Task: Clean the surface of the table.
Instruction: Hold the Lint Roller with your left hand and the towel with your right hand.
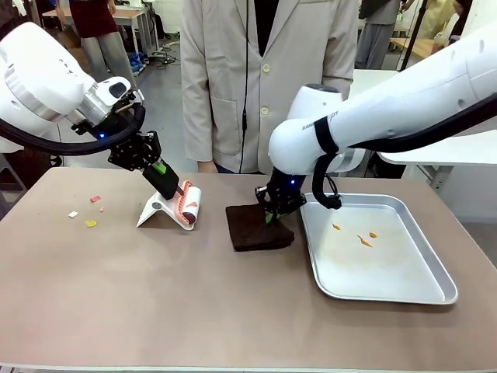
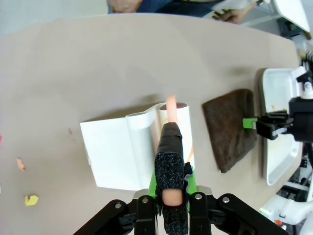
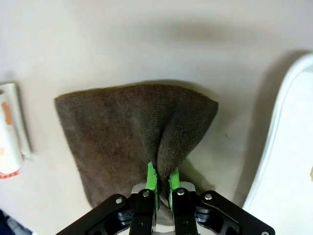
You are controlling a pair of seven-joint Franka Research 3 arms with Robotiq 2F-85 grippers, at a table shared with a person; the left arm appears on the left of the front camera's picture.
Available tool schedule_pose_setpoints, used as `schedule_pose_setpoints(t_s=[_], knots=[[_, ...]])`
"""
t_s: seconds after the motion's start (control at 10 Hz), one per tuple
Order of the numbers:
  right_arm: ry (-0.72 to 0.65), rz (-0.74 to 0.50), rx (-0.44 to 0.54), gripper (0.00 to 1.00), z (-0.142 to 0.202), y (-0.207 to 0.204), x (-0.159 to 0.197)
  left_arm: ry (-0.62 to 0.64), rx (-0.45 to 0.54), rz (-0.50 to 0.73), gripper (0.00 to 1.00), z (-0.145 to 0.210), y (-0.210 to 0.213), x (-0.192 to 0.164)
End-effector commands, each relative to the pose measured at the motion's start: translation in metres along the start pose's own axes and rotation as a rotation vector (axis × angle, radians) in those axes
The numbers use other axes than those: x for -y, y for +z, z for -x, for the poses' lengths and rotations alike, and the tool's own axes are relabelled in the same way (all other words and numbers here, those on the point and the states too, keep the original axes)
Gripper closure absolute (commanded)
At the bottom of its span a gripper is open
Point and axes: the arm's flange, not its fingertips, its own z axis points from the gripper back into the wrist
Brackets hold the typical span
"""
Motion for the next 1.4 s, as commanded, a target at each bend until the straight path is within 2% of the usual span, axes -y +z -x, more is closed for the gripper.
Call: schedule_pose_setpoints(t_s=[0.0,0.4,0.6,0.8,1.0,1.3], knots=[[0.094,-0.228,0.041,1.0,0.017,0.026,0.032,-0.066,0.032,0.098,1.0,0.017,0.017,-0.001],[0.343,-0.778,0.057,1.0,0.034,0.074,0.086,-0.173,0.114,0.366,1.0,0.048,0.069,-0.008],[0.407,-0.919,0.072,1.0,0.049,0.089,0.112,-0.178,0.137,0.454,1.0,0.064,0.094,-0.025],[0.432,-1.045,0.106,1.0,0.069,0.106,0.142,-0.095,0.176,0.543,1.0,0.08,0.128,-0.057],[0.395,-1.083,0.175,1.0,0.095,0.119,0.173,0.05,0.229,0.572,1.0,0.103,0.168,-0.102],[0.272,-1.107,0.322,1.0,0.133,0.139,0.242,0.032,0.154,0.682,1.0,0.15,0.21,-0.183]])
